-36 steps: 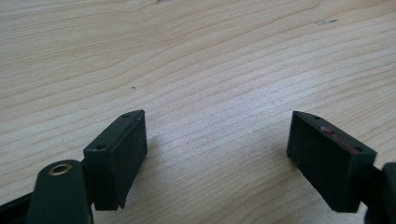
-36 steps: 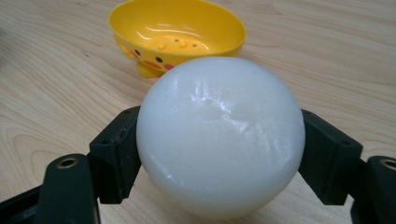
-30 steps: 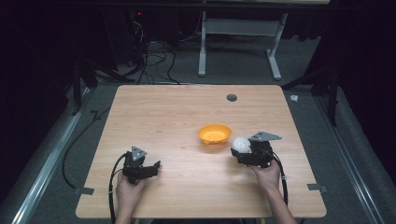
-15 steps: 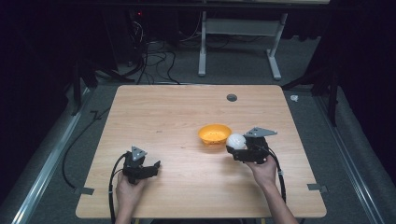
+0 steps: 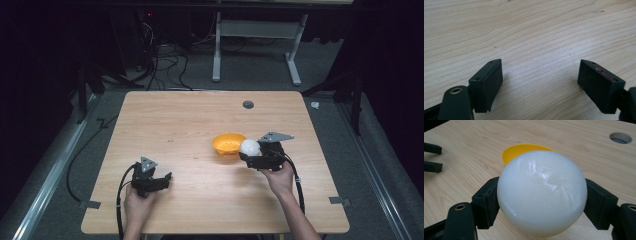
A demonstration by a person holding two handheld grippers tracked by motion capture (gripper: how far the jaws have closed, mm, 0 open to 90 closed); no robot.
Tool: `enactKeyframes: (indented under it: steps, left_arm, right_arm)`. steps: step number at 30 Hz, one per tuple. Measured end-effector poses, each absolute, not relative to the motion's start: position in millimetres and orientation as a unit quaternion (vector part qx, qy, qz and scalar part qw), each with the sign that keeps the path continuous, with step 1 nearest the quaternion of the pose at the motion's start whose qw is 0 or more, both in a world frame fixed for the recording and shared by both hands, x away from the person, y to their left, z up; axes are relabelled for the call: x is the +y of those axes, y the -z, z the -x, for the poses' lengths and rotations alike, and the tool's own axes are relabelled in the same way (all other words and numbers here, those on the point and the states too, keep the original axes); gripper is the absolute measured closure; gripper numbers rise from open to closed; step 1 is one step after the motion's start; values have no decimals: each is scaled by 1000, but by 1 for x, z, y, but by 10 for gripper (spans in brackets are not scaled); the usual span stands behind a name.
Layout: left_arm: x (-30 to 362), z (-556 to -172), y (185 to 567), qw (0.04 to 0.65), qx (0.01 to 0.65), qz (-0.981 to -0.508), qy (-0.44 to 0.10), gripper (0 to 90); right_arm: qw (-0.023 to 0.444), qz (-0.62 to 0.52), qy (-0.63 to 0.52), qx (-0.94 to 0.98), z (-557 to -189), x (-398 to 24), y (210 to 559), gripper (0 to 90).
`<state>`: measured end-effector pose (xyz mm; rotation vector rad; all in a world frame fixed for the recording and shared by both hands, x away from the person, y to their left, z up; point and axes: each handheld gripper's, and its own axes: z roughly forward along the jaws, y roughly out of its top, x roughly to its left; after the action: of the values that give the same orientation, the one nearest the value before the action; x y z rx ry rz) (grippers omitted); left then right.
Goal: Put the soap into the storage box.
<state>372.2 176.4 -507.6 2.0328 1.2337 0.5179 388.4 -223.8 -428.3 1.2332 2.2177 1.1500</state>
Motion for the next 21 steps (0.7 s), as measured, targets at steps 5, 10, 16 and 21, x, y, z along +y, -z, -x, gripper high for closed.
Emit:
enactKeyframes:
  steps: [5,10,16,21]
  left_arm:
    - [176,-372,508,347,476,-784,-200,207]
    - [176,-372,508,347,476,-784,-199,206]
    - [176,-372,508,347,476,-784,-199,207]
    - [176,-372,508,347,476,-783,-199,207]
  right_arm:
    - [175,-433,-410,783,-393,-220,424,248]
    - [175,-427,-406,789,-400,-215,422,249]
    - [167,-427,-407,790,-409,-210,420,249]
    - [168,-424,-411,789,-414,-206,419,248]
